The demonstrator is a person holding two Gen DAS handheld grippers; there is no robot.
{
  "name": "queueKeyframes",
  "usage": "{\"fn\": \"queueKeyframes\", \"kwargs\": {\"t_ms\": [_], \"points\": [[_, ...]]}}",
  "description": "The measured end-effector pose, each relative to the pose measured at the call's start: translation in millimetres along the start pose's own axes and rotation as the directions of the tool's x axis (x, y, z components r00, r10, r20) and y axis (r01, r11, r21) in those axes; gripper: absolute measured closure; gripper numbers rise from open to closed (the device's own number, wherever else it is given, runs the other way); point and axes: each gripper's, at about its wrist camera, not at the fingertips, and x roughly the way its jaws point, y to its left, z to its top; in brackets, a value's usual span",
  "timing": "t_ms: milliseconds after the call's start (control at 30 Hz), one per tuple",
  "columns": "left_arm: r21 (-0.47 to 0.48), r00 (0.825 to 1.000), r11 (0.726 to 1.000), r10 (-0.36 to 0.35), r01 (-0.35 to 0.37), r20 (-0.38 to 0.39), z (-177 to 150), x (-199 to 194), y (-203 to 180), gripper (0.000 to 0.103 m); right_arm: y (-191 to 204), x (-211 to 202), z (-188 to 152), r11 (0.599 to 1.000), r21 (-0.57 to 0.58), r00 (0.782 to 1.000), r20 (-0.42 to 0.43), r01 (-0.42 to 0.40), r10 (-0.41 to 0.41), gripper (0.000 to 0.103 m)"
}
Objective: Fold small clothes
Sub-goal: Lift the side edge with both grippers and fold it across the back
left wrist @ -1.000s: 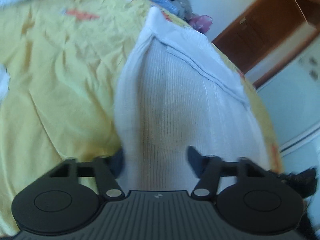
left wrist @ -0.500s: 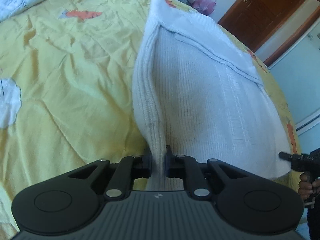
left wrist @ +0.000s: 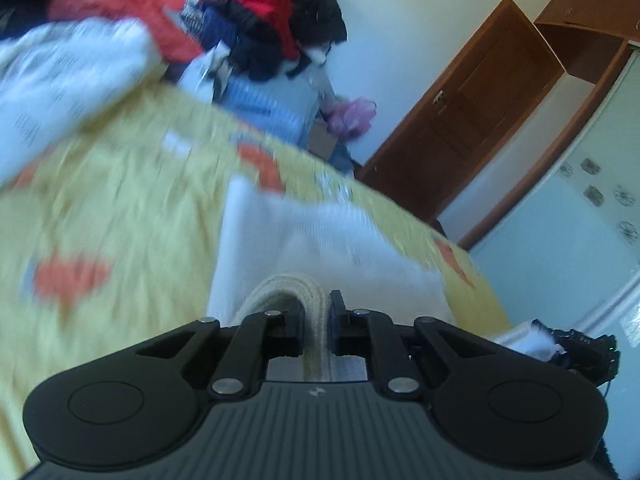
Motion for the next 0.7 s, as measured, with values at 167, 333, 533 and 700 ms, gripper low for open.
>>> {"fn": "queueKeyframes", "kwargs": {"t_ms": [167, 333, 533, 700], "points": [[0.028, 0.993, 0.993, 0.110, -0.111, 0.035, 69, 93, 3, 0.092, -35, 80, 71, 0.994, 0.030, 0.993, 0.038, 0.107, -0.108, 0.087], [-0.037, 0.976, 0.976, 0.216, -0.215, 0.000, 104, 181, 25, 0.091, -83, 149, 95, 0.965, 0.088, 0.968, 0.030, 0.248, -0.251, 0.085], [-0.351, 0.995, 0.932, 0.066, -0.090, -0.079, 114, 201, 66, 0.066, -126, 155, 90, 0.932, 0.307, 0.967, 0.104, 0.192, -0.233, 0.036], [-0.466, 0.993, 0.885, 0.047, 0.010, 0.110, 102, 134, 82, 0.013, -102, 115, 76, 0.958, 0.208, 0.963, 0.142, 0.199, -0.231, 0.030]]}}
